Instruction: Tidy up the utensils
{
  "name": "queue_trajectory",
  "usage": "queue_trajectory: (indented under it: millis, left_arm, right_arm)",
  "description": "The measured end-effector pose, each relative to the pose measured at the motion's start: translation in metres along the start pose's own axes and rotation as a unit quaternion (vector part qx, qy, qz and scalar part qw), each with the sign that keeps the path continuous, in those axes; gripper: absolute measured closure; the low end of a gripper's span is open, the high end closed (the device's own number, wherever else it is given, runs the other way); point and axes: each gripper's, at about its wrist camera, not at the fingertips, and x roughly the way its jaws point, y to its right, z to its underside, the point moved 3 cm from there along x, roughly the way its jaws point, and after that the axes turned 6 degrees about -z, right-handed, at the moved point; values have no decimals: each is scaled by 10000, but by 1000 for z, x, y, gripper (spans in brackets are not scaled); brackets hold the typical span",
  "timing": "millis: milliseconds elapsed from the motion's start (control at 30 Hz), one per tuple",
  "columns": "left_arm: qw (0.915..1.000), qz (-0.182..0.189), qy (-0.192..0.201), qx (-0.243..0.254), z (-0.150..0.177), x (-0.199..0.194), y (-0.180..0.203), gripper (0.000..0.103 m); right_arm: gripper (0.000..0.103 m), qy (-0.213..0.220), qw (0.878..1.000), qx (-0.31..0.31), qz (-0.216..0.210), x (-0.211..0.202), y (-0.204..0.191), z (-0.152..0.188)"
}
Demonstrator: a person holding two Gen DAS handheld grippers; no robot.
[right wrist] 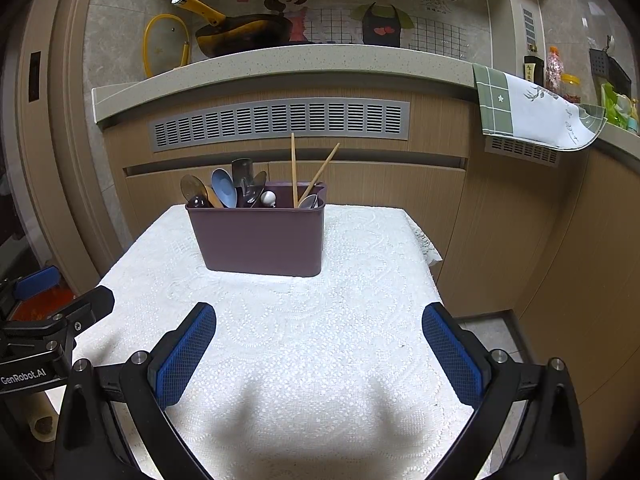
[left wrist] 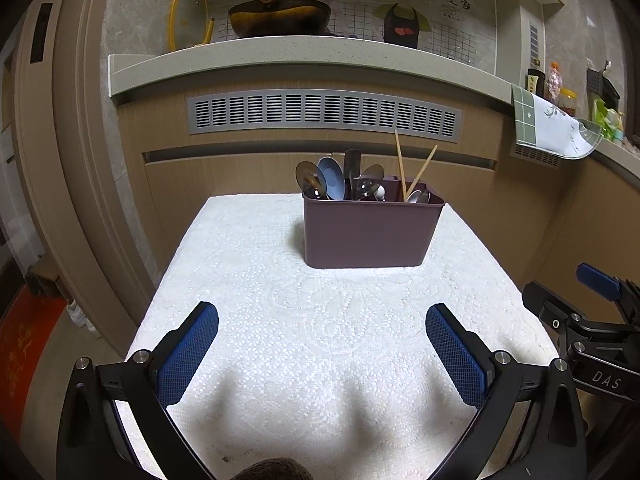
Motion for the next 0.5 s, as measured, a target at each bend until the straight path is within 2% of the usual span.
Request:
queue_trajectory:
  millis: [500]
  left_arm:
    - [10000,4,5,-2,0,0,0,0]
  right_arm:
    - [0,34,10000,-39,-56,-2,-2,-2]
